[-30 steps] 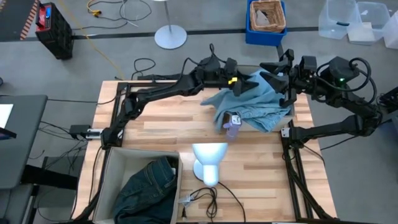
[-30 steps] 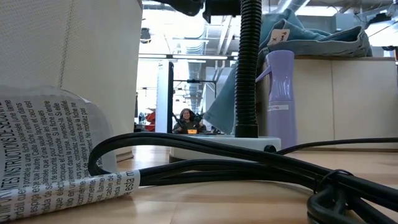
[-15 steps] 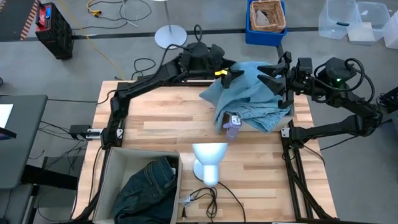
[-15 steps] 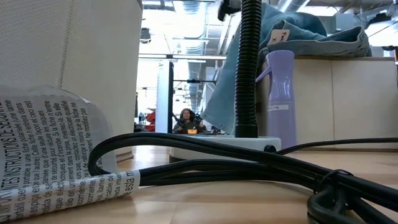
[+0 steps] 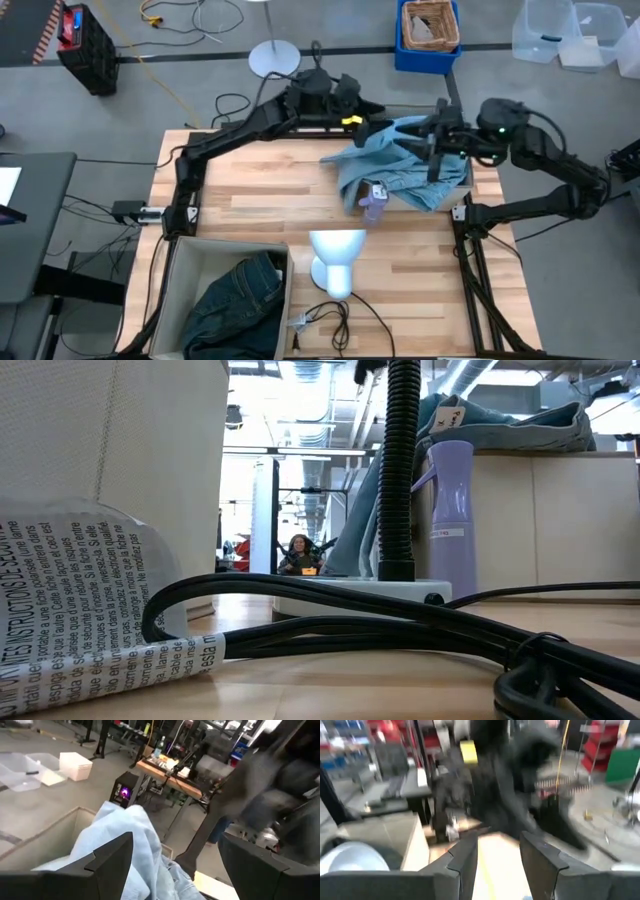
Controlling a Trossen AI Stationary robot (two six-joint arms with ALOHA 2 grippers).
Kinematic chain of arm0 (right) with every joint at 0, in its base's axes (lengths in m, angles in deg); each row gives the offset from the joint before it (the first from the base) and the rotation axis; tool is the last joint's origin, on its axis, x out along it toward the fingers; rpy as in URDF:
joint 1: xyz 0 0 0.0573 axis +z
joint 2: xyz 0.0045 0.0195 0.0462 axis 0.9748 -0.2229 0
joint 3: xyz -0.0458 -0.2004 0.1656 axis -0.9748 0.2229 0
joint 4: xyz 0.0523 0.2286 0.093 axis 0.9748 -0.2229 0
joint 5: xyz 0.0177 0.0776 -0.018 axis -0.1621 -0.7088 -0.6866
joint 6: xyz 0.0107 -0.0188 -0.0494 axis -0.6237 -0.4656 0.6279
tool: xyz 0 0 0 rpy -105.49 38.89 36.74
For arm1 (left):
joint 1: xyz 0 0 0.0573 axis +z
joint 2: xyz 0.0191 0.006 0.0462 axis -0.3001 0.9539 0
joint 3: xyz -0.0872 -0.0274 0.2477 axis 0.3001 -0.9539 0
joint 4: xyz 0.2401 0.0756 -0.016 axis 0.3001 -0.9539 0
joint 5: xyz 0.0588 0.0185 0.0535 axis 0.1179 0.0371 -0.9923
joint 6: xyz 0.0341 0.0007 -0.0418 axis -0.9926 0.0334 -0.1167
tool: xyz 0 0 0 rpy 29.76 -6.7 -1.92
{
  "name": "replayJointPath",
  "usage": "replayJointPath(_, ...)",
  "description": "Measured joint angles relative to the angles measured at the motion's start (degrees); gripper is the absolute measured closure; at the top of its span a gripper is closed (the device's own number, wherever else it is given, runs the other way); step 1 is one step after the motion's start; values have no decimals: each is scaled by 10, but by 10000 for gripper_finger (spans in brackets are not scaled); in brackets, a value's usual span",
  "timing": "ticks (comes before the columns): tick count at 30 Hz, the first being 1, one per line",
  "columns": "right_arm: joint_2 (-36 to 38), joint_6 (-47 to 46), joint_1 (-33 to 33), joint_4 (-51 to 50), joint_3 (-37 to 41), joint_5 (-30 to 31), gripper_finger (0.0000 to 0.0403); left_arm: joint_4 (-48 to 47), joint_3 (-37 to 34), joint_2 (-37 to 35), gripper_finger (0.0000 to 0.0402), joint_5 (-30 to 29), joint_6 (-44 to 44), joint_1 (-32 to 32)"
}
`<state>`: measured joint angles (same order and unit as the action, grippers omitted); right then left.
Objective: Sort clothes
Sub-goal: Put the light blue jeans into the top laundry organizer
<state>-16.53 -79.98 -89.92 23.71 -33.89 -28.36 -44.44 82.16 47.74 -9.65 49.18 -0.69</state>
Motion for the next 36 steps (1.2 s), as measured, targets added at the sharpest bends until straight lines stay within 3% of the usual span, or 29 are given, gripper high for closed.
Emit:
replayJointPath(9, -42, -2, 0, -124, 0, 34, 241, -90, 0, -79, 132, -45, -76, -1)
replayJointPath(17, -110, 61, 40, -185, 0, 33, 262, -121, 0, -141, 161, -66, -93, -3)
replayJointPath(20, -135, 61, 32, -190, 0, 33, 283, -138, 0, -164, 167, -76, -105, -10)
replayJointPath(27, -153, 51, 0, -200, 0, 33, 309, -248, 0, -219, 186, -192, -146, -33)
replayJointPath(36, -134, 70, -26, -195, 0, 33, 310, -329, -15, -230, 231, -214, -164, -85)
